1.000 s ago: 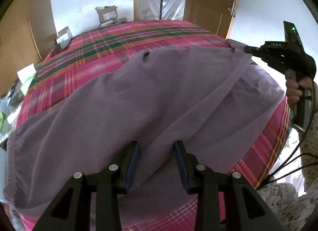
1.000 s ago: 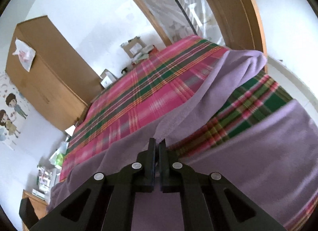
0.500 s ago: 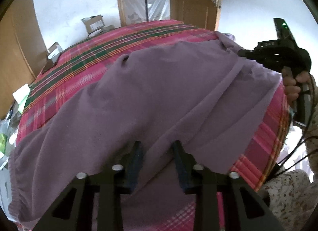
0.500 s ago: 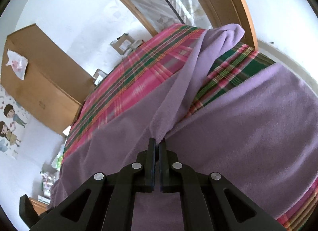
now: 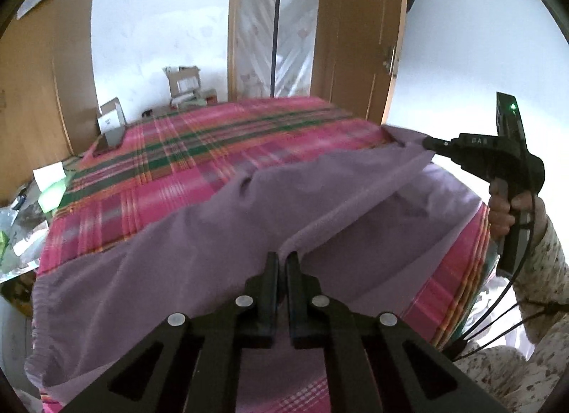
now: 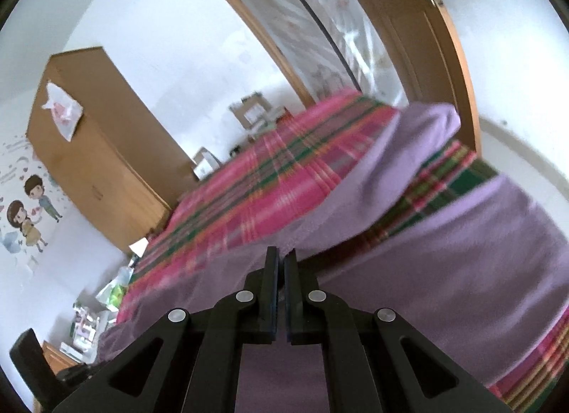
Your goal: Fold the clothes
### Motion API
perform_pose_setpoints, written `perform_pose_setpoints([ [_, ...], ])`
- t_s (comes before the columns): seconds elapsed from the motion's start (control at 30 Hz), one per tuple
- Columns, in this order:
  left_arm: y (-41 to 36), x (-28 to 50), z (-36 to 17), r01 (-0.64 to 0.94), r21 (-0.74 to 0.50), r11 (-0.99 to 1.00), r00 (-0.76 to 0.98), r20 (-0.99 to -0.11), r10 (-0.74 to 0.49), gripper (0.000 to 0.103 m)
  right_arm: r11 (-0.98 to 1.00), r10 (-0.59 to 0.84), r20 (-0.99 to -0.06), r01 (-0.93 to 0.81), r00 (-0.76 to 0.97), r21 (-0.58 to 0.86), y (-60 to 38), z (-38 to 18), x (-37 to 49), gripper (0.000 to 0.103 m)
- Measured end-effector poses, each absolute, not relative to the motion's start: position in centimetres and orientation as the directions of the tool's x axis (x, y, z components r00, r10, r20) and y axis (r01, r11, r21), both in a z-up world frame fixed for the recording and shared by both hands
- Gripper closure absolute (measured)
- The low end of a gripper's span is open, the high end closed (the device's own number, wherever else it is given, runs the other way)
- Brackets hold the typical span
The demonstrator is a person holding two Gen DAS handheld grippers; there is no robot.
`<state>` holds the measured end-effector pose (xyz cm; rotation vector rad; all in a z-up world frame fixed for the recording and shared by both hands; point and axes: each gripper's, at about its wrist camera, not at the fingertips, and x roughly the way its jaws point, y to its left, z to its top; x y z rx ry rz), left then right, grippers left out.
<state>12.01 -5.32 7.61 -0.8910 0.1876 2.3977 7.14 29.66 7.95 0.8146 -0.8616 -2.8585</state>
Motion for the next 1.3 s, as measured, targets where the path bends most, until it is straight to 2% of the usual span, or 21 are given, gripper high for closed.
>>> perform_pose_setpoints([
  [0.27,-5.7,13.5,7.0,-0.578,-0.072,-0.813,-0.591,-0.65,0.477,0.099,-0.869,-0.163,-0.43,-0.077,-0.888,0.489,29.1,10.0,10.6,0.1],
  [0.67,-5.5,15.5,3.2,-0.586,-0.085,-0.806,-0.517,-0.726,0.453,0.099,-0.859,-0.152,-0.506,-0.14,-0.849,0.493,29.5,5.6,15.2,0.1],
  [0.93,-5.0,15.6,2.4,-0.583,-0.063,-0.81,-0.516,-0.742,0.428,0.098,-0.843,-0.154,-0.546,-0.179,-0.823,0.508,30.0,2.9,16.0,0.1],
  [1.3,-4.2,15.8,1.7,-0.585,-0.04,-0.81,-0.502,-0.767,0.4,0.096,-0.862,-0.149,-0.593,-0.19,-0.791,0.47,30.0,1.9,15.6,0.098],
])
